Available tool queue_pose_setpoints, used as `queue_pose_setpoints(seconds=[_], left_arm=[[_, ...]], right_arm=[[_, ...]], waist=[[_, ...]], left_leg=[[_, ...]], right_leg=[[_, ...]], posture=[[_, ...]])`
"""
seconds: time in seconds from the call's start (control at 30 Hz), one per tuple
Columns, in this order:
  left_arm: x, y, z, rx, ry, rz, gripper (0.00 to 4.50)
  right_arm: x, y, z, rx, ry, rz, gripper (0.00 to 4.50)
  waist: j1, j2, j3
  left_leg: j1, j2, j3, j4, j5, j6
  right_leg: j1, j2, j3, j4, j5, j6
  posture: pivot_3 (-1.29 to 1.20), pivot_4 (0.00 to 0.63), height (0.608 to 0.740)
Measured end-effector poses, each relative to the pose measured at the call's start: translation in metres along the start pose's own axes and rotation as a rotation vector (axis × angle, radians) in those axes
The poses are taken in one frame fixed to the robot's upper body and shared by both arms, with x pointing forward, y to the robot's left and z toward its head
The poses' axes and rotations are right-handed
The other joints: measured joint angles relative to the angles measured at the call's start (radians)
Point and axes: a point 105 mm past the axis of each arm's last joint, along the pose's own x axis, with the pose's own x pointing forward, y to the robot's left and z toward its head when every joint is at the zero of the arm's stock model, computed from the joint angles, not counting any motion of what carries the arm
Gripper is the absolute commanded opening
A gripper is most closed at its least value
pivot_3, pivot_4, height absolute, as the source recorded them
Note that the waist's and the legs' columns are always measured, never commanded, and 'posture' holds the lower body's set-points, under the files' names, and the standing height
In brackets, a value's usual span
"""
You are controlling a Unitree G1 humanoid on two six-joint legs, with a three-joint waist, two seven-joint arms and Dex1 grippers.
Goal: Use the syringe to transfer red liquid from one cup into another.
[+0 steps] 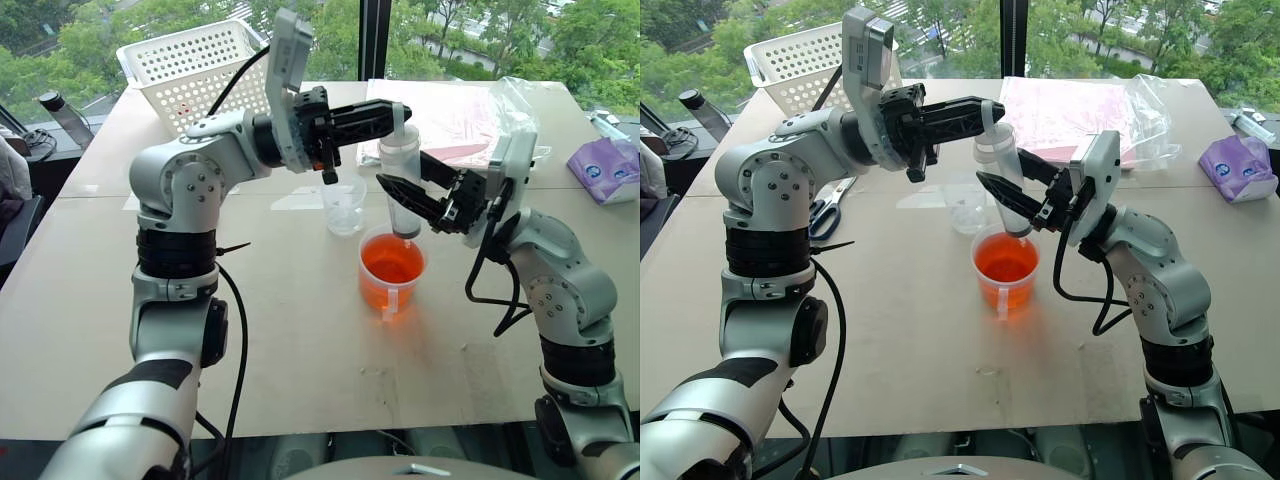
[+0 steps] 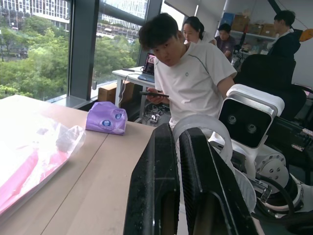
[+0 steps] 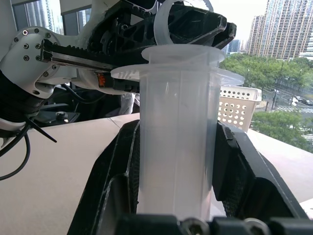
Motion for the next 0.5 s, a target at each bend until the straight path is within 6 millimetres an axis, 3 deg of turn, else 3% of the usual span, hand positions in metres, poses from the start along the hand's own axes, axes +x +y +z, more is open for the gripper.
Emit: queue_pose_setpoints(seconds=[0.13,0.17,0.2,0.3,0.5], left_arm=[[0.001,0.000,-0.002,0.002,0.010,0.000,0.03],[0.001,0.000,-0.002,0.002,0.014,0.000,0.00],[0.002,0.000,-0.003,0.002,0.018,0.001,0.00],[0.007,-0.002,-0.003,0.009,0.027,-0.018,0.00],[0.007,-0.005,-0.001,0.016,0.031,-0.039,0.00]], right_arm=[[-0.001,0.000,-0.002,0.019,0.009,0.002,1.53],[-0.002,0.000,-0.002,0.024,0.016,0.003,2.55],[-0.003,0.001,-0.002,0.026,0.024,0.008,2.82],[0.000,0.008,-0.007,0.059,0.050,0.043,4.31],[-0.002,0.012,-0.007,0.085,0.082,0.061,4.47]], waist=[[0.000,0.000,0.000],[0.000,0.000,0.000],[0.000,0.000,0.000],[0.000,0.000,0.000],[0.000,0.000,0.000]], left_leg=[[0.000,0.000,0.000,0.000,0.000,0.000],[0.000,0.000,0.000,0.000,0.000,0.000],[0.000,0.000,0.000,0.000,0.000,0.000],[0.000,0.000,0.000,0.000,0.000,0.000],[0.000,0.000,0.000,0.000,0.000,0.000]], right_leg=[[0.000,0.000,0.000,0.000,0.000,0.000],[0.000,0.000,0.000,0.000,0.000,0.000],[0.000,0.000,0.000,0.000,0.000,0.000],[0.000,0.000,0.000,0.000,0.000,0.000],[0.000,0.000,0.000,0.000,0.000,0.000]], posture=[[0.00,0.150,0.740],[0.00,0.150,0.740],[0.00,0.150,0.740],[0.00,0.150,0.740],[0.00,0.150,0.740]])
